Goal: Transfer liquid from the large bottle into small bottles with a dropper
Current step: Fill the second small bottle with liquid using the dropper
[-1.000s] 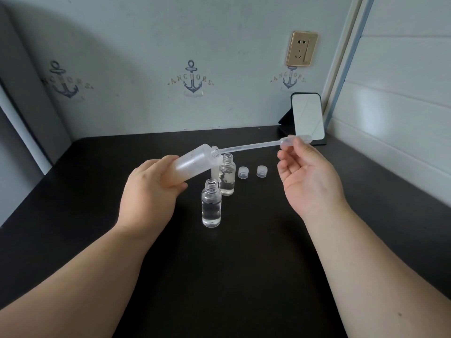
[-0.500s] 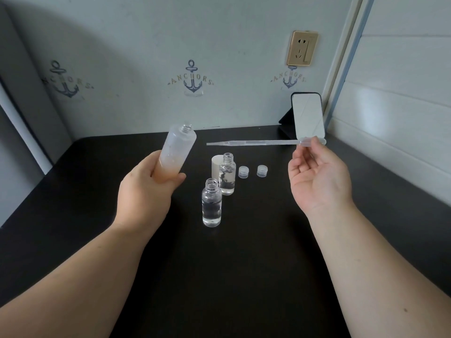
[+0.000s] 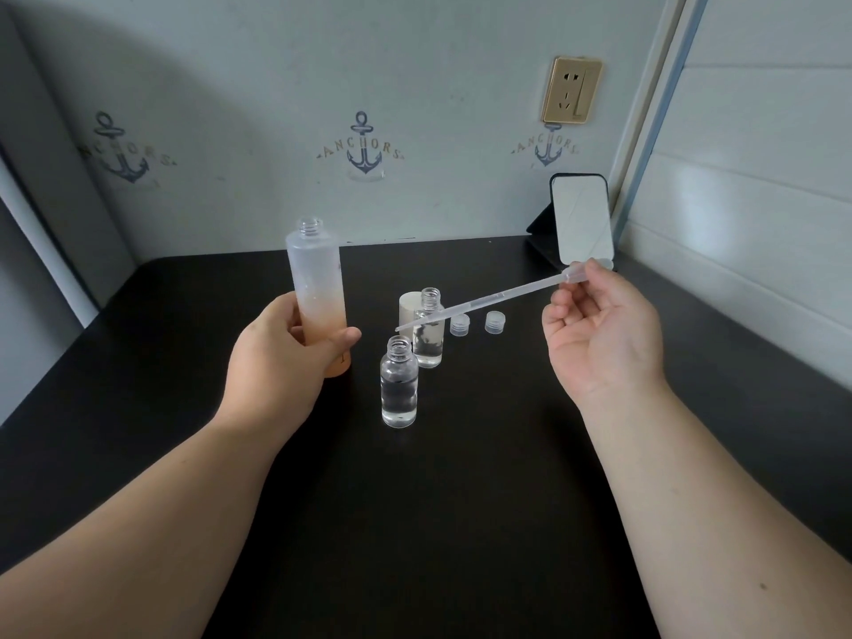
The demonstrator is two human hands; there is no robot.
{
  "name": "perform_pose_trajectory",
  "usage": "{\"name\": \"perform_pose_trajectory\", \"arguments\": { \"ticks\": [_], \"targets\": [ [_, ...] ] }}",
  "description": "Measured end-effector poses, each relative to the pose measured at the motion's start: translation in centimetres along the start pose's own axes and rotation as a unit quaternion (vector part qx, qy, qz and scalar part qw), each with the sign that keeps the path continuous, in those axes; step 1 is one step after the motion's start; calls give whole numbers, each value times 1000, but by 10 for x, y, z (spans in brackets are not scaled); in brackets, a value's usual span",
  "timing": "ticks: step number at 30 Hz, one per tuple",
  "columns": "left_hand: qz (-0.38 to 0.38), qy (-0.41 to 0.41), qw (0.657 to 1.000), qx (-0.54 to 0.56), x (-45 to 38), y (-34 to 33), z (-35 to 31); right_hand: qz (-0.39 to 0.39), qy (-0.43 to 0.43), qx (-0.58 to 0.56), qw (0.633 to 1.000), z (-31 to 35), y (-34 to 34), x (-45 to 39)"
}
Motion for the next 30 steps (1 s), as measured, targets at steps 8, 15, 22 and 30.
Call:
{"name": "perform_pose_trajectory", "arguments": {
  "ticks": [8, 15, 22, 30],
  "targets": [
    [14, 12, 1000, 20, 5, 3, -2, 2, 3, 8, 1000, 1, 0, 0],
    [-108, -14, 993, 55, 25, 37, -13, 6, 10, 2, 1000, 2, -1, 2],
    [-45, -103, 986, 122, 39, 34, -28, 8, 16, 10, 1000, 4, -2, 5],
    [215, -144, 965, 49, 44, -6, -32, 11, 14, 8, 1000, 4, -2, 4]
  ]
}}
Point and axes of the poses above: each hand's wrist, its own x-axis away from the middle knuckle, its own y-axis out of the back of the hand, z = x × y, the point moved 5 cm from there along -x, towards the middle knuckle, and after that the axes turned 11 degrees about -x, right-handed, at the moved point
